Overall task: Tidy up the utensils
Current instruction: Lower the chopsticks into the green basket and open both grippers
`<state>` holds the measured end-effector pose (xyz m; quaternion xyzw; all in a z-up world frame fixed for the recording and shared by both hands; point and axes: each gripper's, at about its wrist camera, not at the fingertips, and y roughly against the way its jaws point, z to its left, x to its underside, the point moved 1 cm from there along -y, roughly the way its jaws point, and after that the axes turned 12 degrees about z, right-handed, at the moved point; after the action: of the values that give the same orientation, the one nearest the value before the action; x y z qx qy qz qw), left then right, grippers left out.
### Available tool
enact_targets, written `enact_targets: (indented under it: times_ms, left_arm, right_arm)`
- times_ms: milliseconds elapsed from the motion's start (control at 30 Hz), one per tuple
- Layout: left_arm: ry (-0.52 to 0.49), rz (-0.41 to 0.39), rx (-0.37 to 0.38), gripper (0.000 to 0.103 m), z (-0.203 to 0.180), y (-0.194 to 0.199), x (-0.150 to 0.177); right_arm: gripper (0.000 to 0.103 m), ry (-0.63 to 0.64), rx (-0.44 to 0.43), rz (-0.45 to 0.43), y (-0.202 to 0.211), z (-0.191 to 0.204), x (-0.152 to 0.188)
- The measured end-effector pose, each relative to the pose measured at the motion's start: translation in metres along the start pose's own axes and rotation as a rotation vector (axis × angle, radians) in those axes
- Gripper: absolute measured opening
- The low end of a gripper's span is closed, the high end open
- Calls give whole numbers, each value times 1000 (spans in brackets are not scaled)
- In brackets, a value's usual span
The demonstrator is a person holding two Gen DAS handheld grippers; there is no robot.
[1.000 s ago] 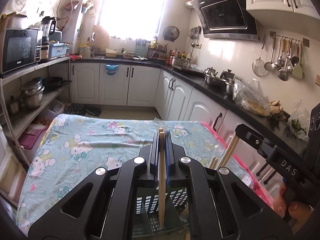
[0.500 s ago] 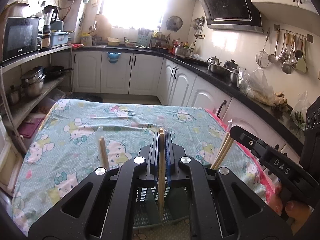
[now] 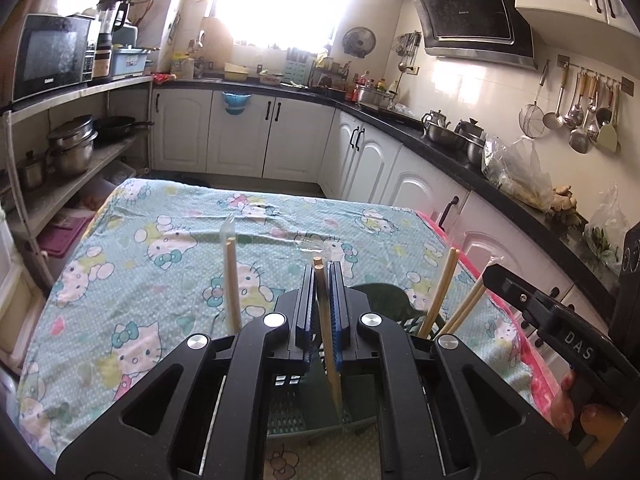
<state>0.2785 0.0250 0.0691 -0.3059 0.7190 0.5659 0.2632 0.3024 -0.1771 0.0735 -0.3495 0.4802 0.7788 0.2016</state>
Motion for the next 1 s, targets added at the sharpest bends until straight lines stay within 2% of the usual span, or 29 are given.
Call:
enact_targets:
  times_ms: [367, 433, 567, 1000]
  left_arm:
    - [32, 6, 15, 4, 8, 10, 13]
    - [33, 7, 19, 10, 7, 13, 16]
    - [38, 18, 22, 13, 8, 14, 21]
    - [45, 35, 36, 40, 11, 24, 42]
  right_arm:
    - [29, 1, 16, 14, 13, -3, 12]
    - [30, 1, 22, 11, 17, -4, 14]
    - [32, 6, 30, 9, 24, -5, 21]
    - [43, 42, 47, 9, 39, -2, 37]
